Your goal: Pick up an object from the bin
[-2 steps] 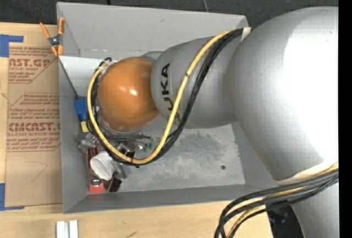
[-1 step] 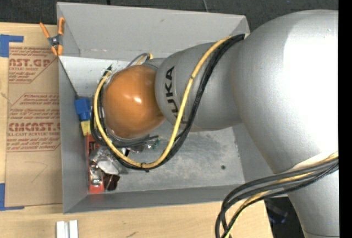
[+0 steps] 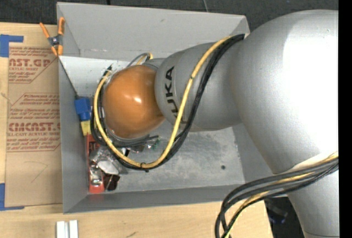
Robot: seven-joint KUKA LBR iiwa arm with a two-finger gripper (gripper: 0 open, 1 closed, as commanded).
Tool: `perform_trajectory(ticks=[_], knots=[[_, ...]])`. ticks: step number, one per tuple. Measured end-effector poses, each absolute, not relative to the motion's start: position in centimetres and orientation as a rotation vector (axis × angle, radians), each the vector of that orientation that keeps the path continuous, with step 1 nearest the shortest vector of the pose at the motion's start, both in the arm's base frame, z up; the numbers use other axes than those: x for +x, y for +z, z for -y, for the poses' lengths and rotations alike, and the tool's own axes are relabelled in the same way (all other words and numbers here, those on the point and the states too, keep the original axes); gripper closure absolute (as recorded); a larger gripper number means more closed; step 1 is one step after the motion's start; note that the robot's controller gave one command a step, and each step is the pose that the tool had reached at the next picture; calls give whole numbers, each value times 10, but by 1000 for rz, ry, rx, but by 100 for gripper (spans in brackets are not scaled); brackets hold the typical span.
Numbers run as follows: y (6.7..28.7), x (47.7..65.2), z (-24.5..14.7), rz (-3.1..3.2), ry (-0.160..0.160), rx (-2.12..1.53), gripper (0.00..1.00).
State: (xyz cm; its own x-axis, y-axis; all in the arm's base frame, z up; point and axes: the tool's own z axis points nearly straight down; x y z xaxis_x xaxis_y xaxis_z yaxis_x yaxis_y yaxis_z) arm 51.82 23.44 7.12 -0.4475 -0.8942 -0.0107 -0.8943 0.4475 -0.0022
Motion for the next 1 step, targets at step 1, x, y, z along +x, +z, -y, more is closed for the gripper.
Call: perform_trajectory(ticks=[1], knots=[[105, 512, -233, -2669, 9, -1646, 100]])
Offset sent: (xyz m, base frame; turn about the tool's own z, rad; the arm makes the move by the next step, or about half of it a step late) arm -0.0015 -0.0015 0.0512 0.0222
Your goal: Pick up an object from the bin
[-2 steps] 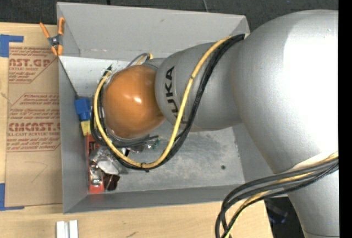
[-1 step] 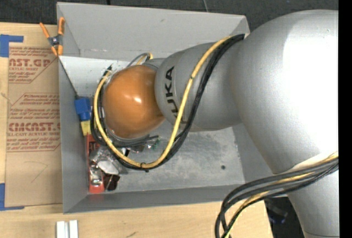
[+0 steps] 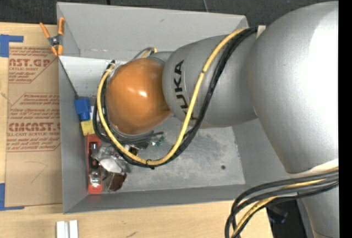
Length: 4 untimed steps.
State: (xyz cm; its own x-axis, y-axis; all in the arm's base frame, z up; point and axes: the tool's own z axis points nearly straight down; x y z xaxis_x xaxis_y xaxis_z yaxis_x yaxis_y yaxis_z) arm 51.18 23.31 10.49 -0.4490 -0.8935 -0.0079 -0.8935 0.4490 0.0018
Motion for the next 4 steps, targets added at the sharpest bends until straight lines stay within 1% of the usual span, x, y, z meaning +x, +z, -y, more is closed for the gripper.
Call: perform_trajectory(ticks=[1, 2, 3, 4], knots=[[131, 516, -234, -2670, 8, -1625, 100], [147, 509, -235, -2691, 11, -1610, 100], [162, 508, -233, -2688, 10, -1596, 100], [135, 497, -237, -2603, 12, -1738, 100]])
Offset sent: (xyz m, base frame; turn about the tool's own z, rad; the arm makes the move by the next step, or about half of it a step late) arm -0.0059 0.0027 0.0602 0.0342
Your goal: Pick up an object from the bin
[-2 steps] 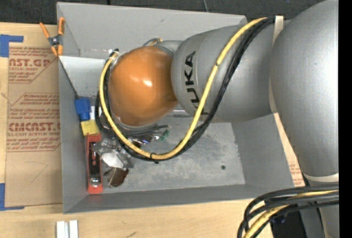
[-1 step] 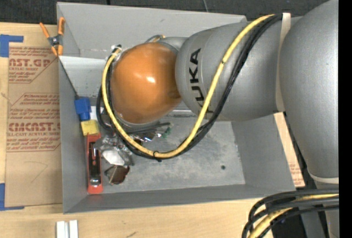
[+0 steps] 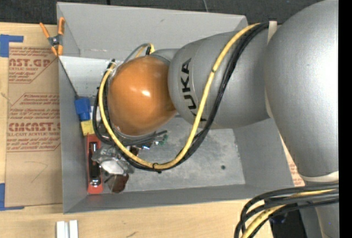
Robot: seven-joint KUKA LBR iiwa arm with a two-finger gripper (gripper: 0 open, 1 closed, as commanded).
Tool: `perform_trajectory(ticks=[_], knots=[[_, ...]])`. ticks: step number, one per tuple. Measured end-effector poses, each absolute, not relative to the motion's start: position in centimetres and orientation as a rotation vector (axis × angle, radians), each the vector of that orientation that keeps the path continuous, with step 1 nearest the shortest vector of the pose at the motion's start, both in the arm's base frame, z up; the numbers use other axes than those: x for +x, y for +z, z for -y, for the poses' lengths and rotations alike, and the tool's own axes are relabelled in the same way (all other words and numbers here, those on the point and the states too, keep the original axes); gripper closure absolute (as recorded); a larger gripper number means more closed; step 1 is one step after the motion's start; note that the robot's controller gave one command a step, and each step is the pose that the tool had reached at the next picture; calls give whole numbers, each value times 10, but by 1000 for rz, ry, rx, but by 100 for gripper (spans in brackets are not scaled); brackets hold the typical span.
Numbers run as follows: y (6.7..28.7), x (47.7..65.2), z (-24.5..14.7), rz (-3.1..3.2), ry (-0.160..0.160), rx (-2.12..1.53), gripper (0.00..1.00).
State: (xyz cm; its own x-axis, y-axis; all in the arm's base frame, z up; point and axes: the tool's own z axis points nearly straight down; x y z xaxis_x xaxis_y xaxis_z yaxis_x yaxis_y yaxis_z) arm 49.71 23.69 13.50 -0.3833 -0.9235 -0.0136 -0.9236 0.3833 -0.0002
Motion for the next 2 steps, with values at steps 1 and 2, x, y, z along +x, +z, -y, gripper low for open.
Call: perform_trajectory(ticks=[1, 2], knots=[[124, 499, -236, -2594, 14, -1746, 100], [124, 500, -236, -2593, 13, -1744, 100]])
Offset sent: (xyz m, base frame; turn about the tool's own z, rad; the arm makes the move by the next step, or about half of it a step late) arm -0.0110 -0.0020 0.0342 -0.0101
